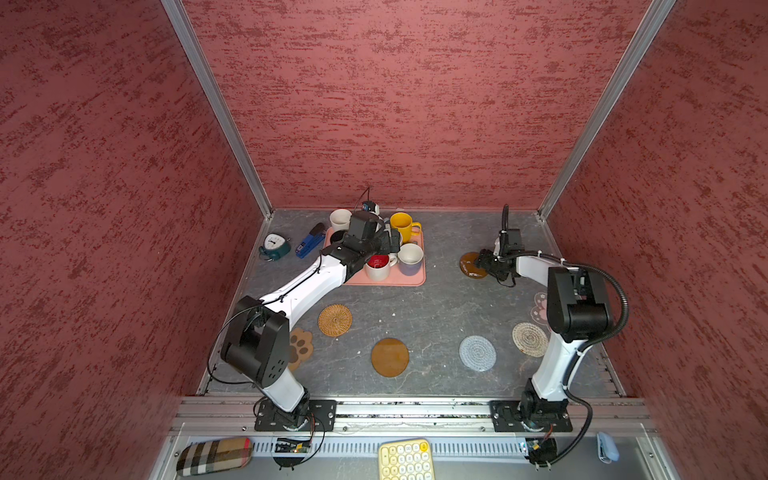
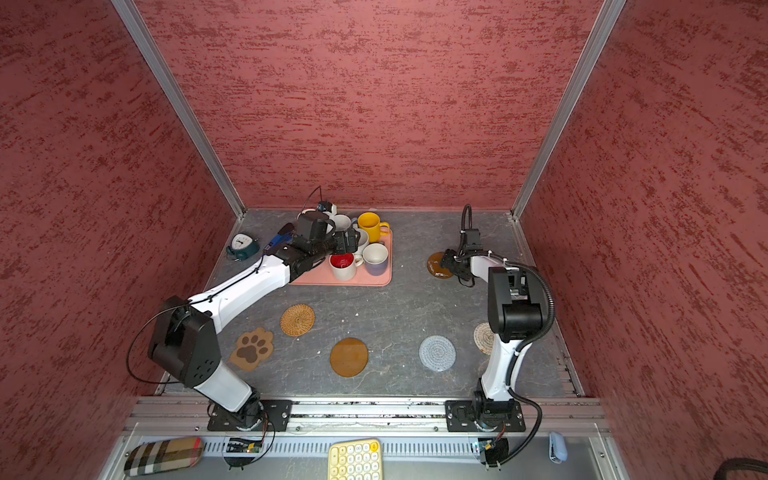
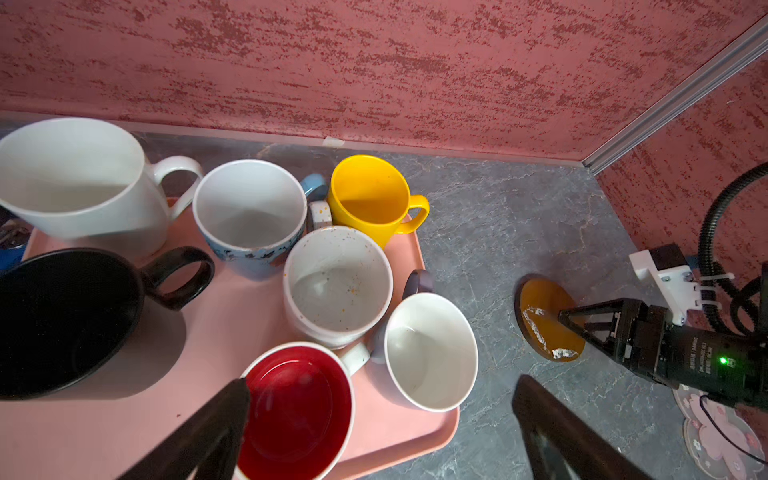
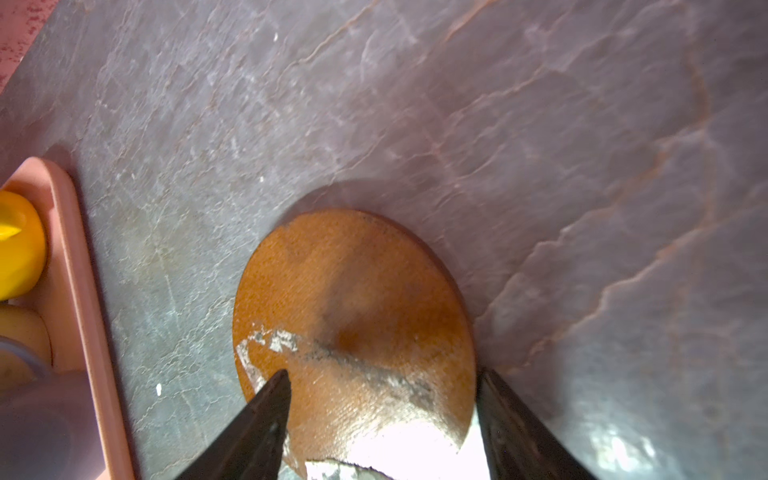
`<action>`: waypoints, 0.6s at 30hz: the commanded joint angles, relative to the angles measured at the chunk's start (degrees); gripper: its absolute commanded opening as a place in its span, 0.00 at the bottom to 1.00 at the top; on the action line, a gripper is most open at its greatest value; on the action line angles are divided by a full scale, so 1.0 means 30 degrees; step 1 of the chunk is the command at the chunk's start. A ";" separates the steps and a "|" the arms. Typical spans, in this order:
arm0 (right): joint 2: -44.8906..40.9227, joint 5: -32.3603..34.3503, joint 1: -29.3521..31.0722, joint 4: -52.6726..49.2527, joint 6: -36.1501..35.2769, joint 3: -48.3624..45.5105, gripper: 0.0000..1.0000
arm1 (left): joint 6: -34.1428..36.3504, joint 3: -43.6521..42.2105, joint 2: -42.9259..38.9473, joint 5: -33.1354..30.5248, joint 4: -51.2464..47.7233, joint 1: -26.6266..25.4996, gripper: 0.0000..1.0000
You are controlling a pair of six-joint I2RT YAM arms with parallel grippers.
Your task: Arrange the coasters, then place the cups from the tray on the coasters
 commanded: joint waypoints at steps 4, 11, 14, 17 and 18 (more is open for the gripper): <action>0.0351 -0.0571 0.1048 -0.0523 0.0853 -0.0465 0.66 | -0.0449 -0.0798 -0.1165 -0.0193 0.0276 -0.0357 1.00; 0.0679 -0.0859 0.1848 -0.0110 0.1413 -0.0364 0.64 | -0.0520 -0.1654 -0.1954 -0.0486 0.0166 -0.0599 1.00; 0.0978 -0.1001 0.2059 0.0064 0.1724 -0.0150 0.63 | -0.0520 -0.1766 -0.2159 -0.0545 0.0114 -0.0583 1.00; 0.1192 -0.1270 0.2274 0.0471 0.2264 0.0128 0.62 | -0.0407 -0.1642 -0.2191 -0.0623 -0.0046 -0.0609 1.00; 0.1279 -0.1356 0.2358 0.0633 0.2452 0.0277 0.62 | -0.0381 -0.1580 -0.2171 -0.0646 -0.0096 -0.0607 1.00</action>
